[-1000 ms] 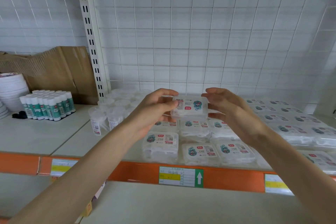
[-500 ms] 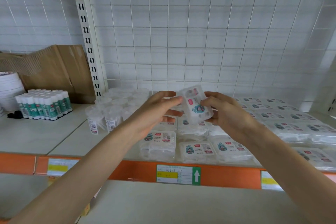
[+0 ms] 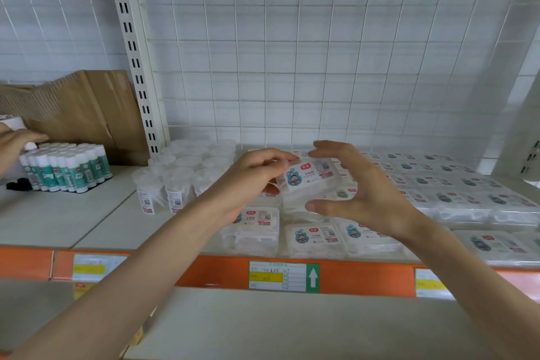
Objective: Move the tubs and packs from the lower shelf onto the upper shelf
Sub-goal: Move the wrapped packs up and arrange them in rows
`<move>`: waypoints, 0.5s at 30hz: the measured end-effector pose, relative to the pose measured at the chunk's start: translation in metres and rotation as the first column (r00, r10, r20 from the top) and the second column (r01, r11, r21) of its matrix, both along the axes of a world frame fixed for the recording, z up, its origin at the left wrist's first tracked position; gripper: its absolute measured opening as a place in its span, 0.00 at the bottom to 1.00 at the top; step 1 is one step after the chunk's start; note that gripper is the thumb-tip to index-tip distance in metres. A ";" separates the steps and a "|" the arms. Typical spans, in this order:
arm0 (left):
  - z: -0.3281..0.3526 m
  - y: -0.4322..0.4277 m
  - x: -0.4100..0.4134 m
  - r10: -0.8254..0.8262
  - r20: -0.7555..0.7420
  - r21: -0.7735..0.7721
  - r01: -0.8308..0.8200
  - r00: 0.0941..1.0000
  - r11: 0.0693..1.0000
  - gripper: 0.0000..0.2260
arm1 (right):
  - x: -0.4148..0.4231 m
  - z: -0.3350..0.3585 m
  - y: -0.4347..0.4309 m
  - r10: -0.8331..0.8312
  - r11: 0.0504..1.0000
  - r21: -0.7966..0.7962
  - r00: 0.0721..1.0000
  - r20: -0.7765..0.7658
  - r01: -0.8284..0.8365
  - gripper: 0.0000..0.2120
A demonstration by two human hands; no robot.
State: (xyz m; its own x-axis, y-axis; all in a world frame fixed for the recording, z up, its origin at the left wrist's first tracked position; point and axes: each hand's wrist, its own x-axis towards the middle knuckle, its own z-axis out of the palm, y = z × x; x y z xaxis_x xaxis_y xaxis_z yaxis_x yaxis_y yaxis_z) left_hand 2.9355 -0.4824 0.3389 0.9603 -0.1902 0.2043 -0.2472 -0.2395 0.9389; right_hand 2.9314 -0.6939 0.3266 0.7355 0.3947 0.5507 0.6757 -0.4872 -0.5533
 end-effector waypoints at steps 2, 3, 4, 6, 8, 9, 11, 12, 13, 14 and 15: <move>0.000 0.000 -0.002 -0.018 0.006 0.037 0.018 1.000 0.999 0.10 | -0.003 0.001 0.000 0.000 0.998 -0.064 0.998 0.064 0.004 0.28; 0.000 0.000 -0.003 -0.023 0.008 0.059 0.022 1.000 0.998 0.11 | -0.005 0.001 0.000 -0.033 0.996 -0.076 0.996 0.080 0.039 0.27; 0.000 0.000 -0.005 -0.026 0.011 0.079 0.025 1.000 0.997 0.11 | -0.006 0.001 0.001 -0.074 0.993 -0.082 0.994 0.084 0.081 0.26; 0.000 0.004 -0.008 -0.031 0.042 0.136 0.025 0.999 0.990 0.10 | -0.010 -0.001 0.001 -0.135 0.986 -0.091 0.987 0.082 0.143 0.25; -0.004 0.011 -0.013 -0.019 0.151 0.259 -0.021 0.988 0.966 0.10 | -0.013 -0.003 -0.001 -0.151 0.983 -0.096 0.986 0.078 0.158 0.25; -0.007 0.016 -0.017 -0.011 0.223 0.315 -0.062 0.975 0.947 0.10 | -0.015 -0.006 -0.003 -0.152 0.982 -0.099 0.986 0.067 0.158 0.25; -0.014 0.027 -0.025 -0.028 0.328 0.382 -0.105 0.944 0.918 0.10 | -0.016 -0.013 -0.008 -0.162 0.978 -0.122 0.986 0.045 0.167 0.26; -0.017 0.033 -0.029 -0.056 0.346 0.418 -0.100 0.937 0.903 0.08 | -0.017 -0.017 -0.010 -0.172 0.975 -0.139 0.985 0.028 0.174 0.27; -0.021 0.039 -0.032 -0.085 0.346 0.460 -0.090 0.934 0.883 0.07 | -0.017 -0.021 -0.012 -0.182 0.972 -0.154 0.983 0.003 0.180 0.27; -0.026 0.045 -0.034 -0.106 0.338 0.506 -0.085 0.935 0.858 0.07 | -0.016 -0.024 -0.014 -0.190 0.969 -0.169 0.982 -0.025 0.183 0.27; -0.031 0.050 -0.035 -0.118 0.337 0.553 -0.095 0.934 0.828 0.09 | -0.017 -0.027 -0.016 -0.192 0.966 -0.186 0.980 -0.044 0.181 0.27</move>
State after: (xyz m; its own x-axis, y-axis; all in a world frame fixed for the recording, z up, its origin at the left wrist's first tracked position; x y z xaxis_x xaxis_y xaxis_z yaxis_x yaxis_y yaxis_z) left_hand 2.9006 -0.4323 0.3083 0.8444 -0.3832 0.3743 -0.5318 -0.6839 0.4996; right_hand 2.9147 -0.7096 0.2993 0.8354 0.3358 0.4351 0.5312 -0.6969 -0.4819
